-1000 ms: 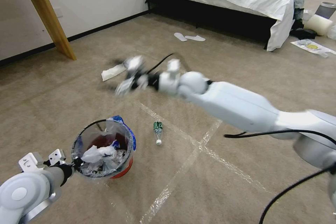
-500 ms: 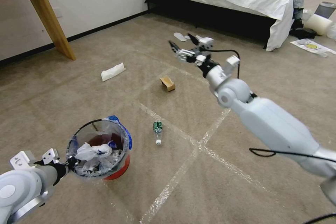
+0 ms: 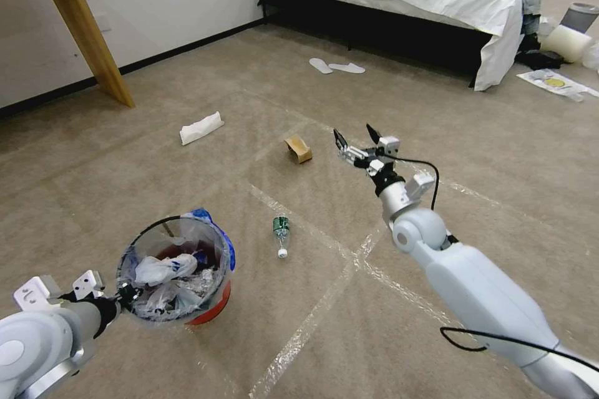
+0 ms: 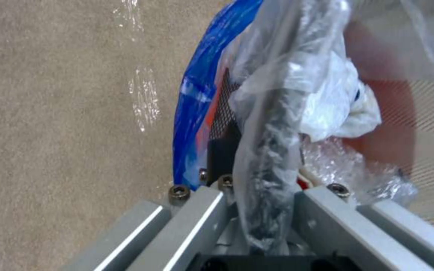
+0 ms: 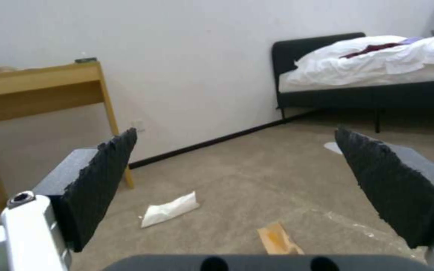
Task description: Pick up the trash bin and place the garbage on the floor into it.
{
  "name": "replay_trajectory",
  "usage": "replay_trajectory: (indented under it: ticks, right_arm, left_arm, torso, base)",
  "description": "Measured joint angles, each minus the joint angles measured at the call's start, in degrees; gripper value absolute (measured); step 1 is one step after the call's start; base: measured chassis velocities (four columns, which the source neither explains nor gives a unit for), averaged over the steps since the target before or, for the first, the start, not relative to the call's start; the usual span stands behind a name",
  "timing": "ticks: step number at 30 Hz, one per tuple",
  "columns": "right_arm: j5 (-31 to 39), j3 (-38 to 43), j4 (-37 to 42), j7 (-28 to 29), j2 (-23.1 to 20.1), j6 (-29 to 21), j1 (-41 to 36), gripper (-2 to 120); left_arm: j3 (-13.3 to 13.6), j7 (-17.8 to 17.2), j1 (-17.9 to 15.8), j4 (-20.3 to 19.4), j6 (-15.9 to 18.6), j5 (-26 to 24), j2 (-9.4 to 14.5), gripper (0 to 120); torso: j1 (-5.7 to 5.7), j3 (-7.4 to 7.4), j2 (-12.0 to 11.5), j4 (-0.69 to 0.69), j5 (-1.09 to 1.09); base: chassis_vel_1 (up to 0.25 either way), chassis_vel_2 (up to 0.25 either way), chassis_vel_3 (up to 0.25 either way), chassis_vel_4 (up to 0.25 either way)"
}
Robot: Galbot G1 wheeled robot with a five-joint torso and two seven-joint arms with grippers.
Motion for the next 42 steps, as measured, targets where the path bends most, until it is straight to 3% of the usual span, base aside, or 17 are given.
replay_trajectory:
  ticks: [11, 23, 29, 33, 35, 36, 37, 38, 39, 41, 42]
  right_arm:
    - [-1.9, 0.4, 0.8, -0.6, -2.0, 0.5, 0.1, 100]
    - [-6.7, -0.2, 1.3, -1.1, -0.9, 2.2, -3.0, 100]
    - [-5.5, -6.3, -0.7, -0.4, -1.6, 1.9, 0.3, 100]
    - [-0.6, -12.0, -1.8, 2.6, -1.9, -2.0, 4.3, 100]
    - [5.5, -16.6, -3.3, 6.0, -1.0, -9.0, 8.2, 100]
    - [5.5, -16.6, -3.3, 6.0, -1.0, -9.0, 8.2, 100]
    - [8.2, -18.7, -3.7, 7.9, -0.3, -12.5, 10.0, 100]
    - [13.2, -22.1, -4.1, 12.3, 0.9, -20.1, 13.3, 100]
    - [13.2, -22.1, -4.1, 12.3, 0.9, -20.1, 13.3, 100]
    - [20.6, -27.2, -4.7, 20.1, 4.0, -30.2, 19.7, 100]
    - [20.6, -27.2, -4.7, 20.1, 4.0, -30.2, 19.7, 100]
  left_arm:
    - [-0.6, 0.1, 0.6, -1.0, -0.2, 0.4, -0.2, 0]
    - [-0.4, 0.1, 0.4, -0.9, -0.3, 0.5, 0.1, 0]
    - [-0.5, 0.1, 0.2, -0.6, -0.4, 0.3, 0.3, 0]
    - [-0.6, 0.1, 0.1, -0.5, -0.4, 0.3, 0.4, 0]
    - [-0.6, 0.1, 0.0, -0.2, -0.4, 0.4, 0.5, 0]
    - [-0.6, 0.1, 0.0, -0.2, -0.4, 0.4, 0.5, 0]
    - [-0.5, 0.1, 0.0, -0.1, -0.4, 0.4, 0.5, 0]
    - [-0.4, 0.2, -0.1, -0.1, -0.4, 0.5, 0.5, 0]
    - [-0.4, 0.2, -0.1, -0.1, -0.4, 0.5, 0.5, 0]
    - [0.0, 0.4, -0.3, 0.0, -0.4, 0.9, 0.4, 0]
    - [0.0, 0.4, -0.3, 0.0, -0.4, 0.9, 0.4, 0]
  torso:
    - [0.0, 0.0, 0.0, 0.0, -0.01]
    - [0.0, 0.0, 0.0, -0.01, 0.0]
    - [0.0, 0.0, 0.0, 0.0, -0.01]
    - [0.0, 0.0, 0.0, 0.0, -0.01]
    - [0.01, 0.01, 0.0, -0.01, -0.01]
    - [0.01, 0.01, 0.0, -0.01, -0.01]
    - [0.01, 0.01, 0.0, -0.01, 0.0]
    - [0.01, 0.01, 0.0, -0.01, -0.01]
    - [0.01, 0.01, 0.0, -0.01, -0.01]
    - [0.01, 0.01, 0.0, 0.0, -0.02]
    - [0.01, 0.01, 0.0, 0.0, -0.02]
  base:
    - [0.0, 0.0, 0.0, 0.0]
    - [0.0, 0.0, 0.0, 0.0]
    - [0.0, 0.0, 0.0, 0.0]
    - [0.0, 0.0, 0.0, 0.0]
    - [0.0, 0.0, 0.0, 0.0]
    - [0.0, 0.0, 0.0, 0.0]
    - [0.0, 0.0, 0.0, 0.0]
    - [0.0, 0.0, 0.0, 0.0]
    - [0.0, 0.0, 0.0, 0.0]
    - [0.0, 0.0, 0.0, 0.0]
    - [0.0, 0.0, 0.0, 0.0]
